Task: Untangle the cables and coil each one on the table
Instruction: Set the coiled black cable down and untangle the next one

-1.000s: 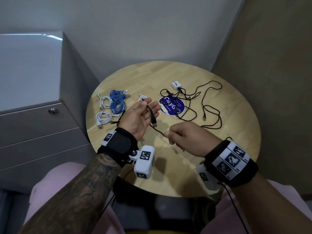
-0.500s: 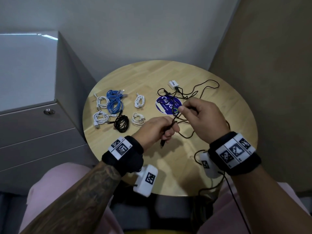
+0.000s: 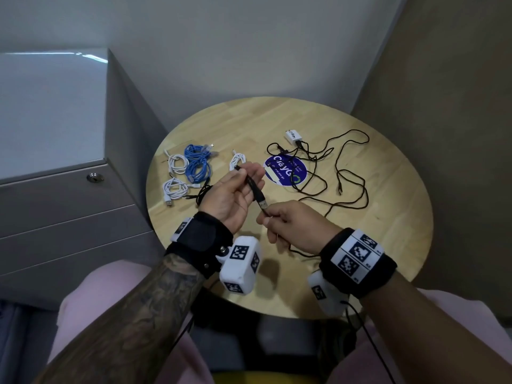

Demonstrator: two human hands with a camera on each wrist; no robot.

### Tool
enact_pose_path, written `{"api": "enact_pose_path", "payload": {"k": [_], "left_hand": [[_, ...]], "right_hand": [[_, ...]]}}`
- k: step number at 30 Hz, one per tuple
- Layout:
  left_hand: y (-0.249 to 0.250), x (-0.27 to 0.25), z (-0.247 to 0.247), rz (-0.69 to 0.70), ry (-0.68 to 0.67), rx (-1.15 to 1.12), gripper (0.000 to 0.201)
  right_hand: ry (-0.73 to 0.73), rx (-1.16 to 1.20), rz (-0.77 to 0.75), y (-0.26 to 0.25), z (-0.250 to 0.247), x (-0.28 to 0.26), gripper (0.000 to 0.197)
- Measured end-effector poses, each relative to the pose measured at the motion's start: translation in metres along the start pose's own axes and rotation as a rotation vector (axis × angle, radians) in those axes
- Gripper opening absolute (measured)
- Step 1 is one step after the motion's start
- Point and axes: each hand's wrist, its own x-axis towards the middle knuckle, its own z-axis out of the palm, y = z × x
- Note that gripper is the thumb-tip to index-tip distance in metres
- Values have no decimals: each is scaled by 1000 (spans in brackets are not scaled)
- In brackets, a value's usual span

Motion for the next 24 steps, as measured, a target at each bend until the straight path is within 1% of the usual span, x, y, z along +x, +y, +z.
{"api": "enact_pose_path", "payload": {"k": [3,5,6,7,8,9,10,11,12,14,16,18,19,20,22,24], "left_hand": [[3,5,-4,97,89,8,19],[3,9,-6,197,126,173,19],[2,9,-6,243,134,309,18],[-1,9,-6,271,131,459,17],[-4,7,-6,272,98,606,16],[-7,3,-4,249,38,747,16],[-10,-2,-2,202,-51,854,19],[-13,-6,2,141,-150,913,25],[-15,-11,7,73,-235,922,30],[-15,-19,16,-53,-315,849,36],[-11,-21,21,-182,-352,688,32],[-5,-21,21,-289,-409,443,24],[-2,-21,19,-317,-419,293,22],[1,-20,17,-321,-395,147,20],[6,-15,13,-255,-269,-42,22],[10,-11,9,-136,-149,-61,24]], "right_hand": [[-81,2,-21,-8,-2,-13,18],[-110,7,-55,-15,-4,-21,19],[-84,5,-96,-17,-6,-24,19],[-18,6,-157,-21,-9,-26,19],[76,9,-223,-23,-13,-27,20],[184,15,-276,-23,-19,-26,21],[293,21,-306,-22,-26,-24,21],[394,18,-315,-20,-34,-22,20],[483,-7,-304,-17,-41,-20,20],[583,-75,-234,-4,-53,-13,20],[614,-93,-175,9,-57,-6,20],[570,-68,-155,16,-52,0,20],[511,-57,-160,17,-47,2,20],[434,-59,-167,15,-38,2,21],[282,-78,-172,10,-18,2,21],[170,-84,-135,2,-2,-1,17]]}}
